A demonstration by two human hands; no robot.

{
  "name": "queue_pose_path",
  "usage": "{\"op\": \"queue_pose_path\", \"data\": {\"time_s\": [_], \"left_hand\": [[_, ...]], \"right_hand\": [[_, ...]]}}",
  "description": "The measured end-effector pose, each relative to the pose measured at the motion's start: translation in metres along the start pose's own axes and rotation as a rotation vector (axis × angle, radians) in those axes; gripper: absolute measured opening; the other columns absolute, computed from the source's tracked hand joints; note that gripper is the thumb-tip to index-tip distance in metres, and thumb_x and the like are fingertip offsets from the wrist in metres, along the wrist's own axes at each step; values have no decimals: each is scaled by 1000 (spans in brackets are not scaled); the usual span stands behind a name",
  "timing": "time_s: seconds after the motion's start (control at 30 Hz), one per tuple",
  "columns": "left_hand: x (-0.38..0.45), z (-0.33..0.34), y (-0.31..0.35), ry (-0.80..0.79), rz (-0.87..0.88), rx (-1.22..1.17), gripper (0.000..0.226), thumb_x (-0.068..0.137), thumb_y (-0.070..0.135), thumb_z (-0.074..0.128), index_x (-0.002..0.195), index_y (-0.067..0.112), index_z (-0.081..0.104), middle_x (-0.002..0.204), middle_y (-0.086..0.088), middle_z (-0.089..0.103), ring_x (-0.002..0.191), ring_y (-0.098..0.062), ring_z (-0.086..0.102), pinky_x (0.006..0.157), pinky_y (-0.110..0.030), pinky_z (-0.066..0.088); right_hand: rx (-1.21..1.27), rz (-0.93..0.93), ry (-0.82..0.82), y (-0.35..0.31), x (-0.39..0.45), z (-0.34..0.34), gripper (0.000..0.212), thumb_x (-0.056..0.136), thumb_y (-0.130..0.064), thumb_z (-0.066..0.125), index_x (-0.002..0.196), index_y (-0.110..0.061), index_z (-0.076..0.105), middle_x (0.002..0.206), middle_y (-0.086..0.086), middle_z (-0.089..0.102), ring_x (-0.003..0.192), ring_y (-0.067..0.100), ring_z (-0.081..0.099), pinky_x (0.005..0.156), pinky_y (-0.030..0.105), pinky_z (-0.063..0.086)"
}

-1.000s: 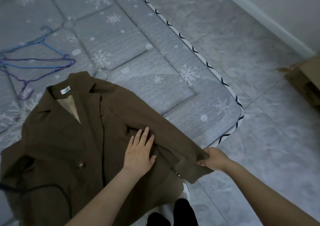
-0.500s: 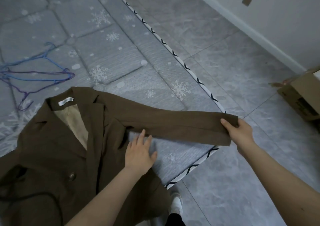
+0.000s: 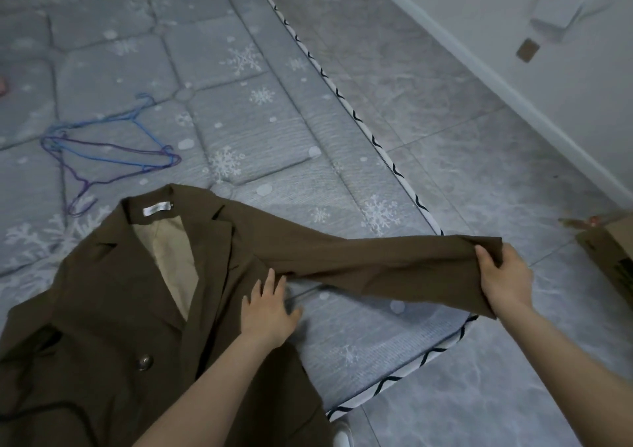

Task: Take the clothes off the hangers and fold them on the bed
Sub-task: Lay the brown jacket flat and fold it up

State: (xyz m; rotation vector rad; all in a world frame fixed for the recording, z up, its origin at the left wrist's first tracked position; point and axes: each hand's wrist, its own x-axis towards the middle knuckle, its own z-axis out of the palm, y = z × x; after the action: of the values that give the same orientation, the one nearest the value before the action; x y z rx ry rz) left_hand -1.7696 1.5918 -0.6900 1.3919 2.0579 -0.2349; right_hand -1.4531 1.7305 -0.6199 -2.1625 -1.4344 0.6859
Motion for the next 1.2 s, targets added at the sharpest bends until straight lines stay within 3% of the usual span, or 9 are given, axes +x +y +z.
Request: {"op": "queue_pose_path", "data": {"time_s": [0.1,0.27,0.4,0.57,0.87,1.1,1.2], "left_hand": [[10,6,-6,-126,42,-33,71,91,60,36,151,28,14,158,2,-14,146,-27,0,118,-42,7],[14,-8,-13,110,21,-226,54,94,49,43,141,23,41,155,3,23,138,-22,24,110,-33,25],[8,-37,-39,223,-86,-368,49,95,48,42,136,23,45,149,4,33,135,-20,31,106,-35,32],[-17,-72,-109,332,-273,-631,46,95,47,41,134,23,48,139,2,43,128,-21,40,99,-36,38],[-66,-91,-297,431,-444,-776,48,93,50,45,133,23,50,140,0,45,129,-21,41,105,-39,36],[-88,-67,-427,443,-487,-747,39,92,35,56,127,18,55,135,-5,50,125,-24,45,101,-36,38],[-90,-50,-465,385,-483,-731,32,90,24,59,121,16,60,132,-8,53,118,-24,52,97,-32,40]], "right_hand": [[-3,37,-4,0,7,2,33,93,-31,54,105,0,57,106,22,61,101,39,54,77,35,37],[163,60,-98,-25,4,16,23,91,-31,58,93,-9,59,95,11,61,90,28,56,80,35,42],[282,-34,-250,-85,-14,40,17,90,-24,60,97,-8,63,93,8,61,89,23,55,80,31,42],[358,-169,-403,-176,-60,87,12,91,-21,59,89,-9,63,85,8,63,82,22,58,68,29,42],[426,-343,-643,-313,-209,197,14,90,-22,61,77,-27,60,81,-7,64,80,11,60,76,28,46],[205,-618,-787,-366,-326,301,16,87,-20,65,73,-23,57,71,-12,58,69,-1,53,63,11,39],[-124,-709,-778,-358,-353,340,17,88,-32,61,82,-17,57,74,-6,58,73,11,56,65,27,41]]}}
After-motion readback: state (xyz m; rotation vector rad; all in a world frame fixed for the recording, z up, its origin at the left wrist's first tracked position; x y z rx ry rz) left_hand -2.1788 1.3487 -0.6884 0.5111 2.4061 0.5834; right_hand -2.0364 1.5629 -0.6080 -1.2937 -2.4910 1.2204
